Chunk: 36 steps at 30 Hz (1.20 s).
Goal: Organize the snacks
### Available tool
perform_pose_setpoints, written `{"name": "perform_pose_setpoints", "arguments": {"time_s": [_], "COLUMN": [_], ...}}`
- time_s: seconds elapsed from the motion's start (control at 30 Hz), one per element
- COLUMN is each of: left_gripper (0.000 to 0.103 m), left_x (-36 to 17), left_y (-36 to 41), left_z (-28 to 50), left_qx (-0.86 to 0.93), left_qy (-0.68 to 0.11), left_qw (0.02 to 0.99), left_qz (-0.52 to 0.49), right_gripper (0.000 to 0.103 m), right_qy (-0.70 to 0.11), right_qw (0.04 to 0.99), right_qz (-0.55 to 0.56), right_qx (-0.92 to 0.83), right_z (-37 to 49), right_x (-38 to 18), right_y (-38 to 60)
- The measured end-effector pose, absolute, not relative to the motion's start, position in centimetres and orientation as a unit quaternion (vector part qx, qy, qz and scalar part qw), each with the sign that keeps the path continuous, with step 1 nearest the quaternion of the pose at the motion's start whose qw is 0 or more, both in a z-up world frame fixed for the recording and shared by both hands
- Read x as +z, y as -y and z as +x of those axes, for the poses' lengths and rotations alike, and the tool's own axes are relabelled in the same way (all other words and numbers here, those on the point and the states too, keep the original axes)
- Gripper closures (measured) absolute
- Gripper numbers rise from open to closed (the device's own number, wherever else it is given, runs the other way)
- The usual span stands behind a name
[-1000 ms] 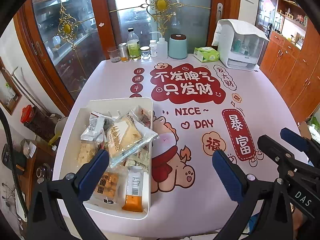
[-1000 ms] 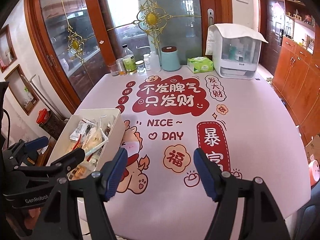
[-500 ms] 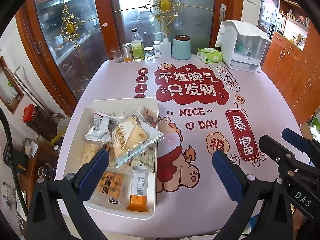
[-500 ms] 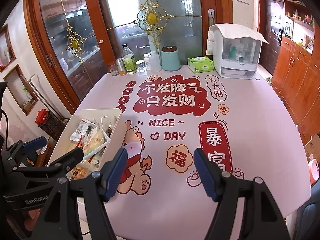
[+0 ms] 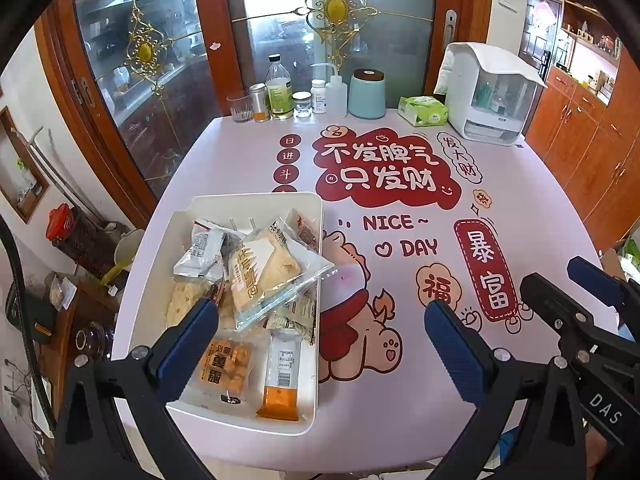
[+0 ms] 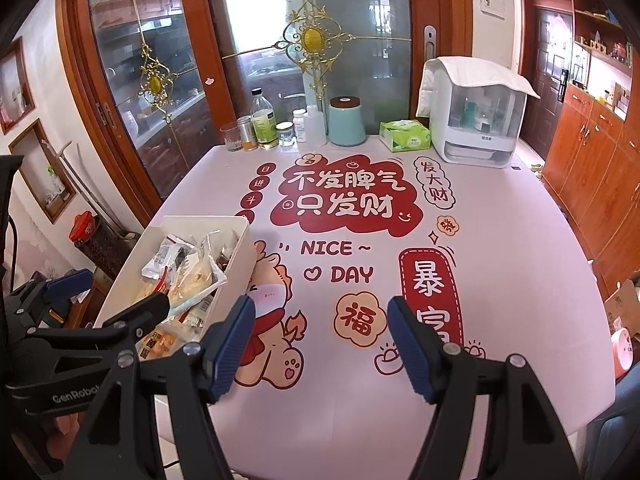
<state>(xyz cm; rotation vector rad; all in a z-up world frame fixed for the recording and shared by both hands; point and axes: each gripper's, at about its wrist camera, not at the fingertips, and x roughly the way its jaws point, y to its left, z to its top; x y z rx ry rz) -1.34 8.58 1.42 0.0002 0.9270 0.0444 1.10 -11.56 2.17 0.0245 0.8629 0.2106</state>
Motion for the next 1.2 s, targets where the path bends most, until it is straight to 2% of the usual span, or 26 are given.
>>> {"name": "perform_pose_setpoints", "arguments": {"time_s": [1.2], "left_gripper": [0.001], "left_x": [0.4], "left_y": [-10.3], "left_z": [-2.0], "left_qx": [0.015], "left_qy": [-0.456], "left_qw": [0.890], "left_qz": [0.007], "right_gripper": [0.034], "right_qy": [-0.429], "right_qw": [0.898], "right_qz": [0.022], "right_qx": [0.092], "right_z": [-0.3], "right_x": [1.0], "right_y": [10.1]}}
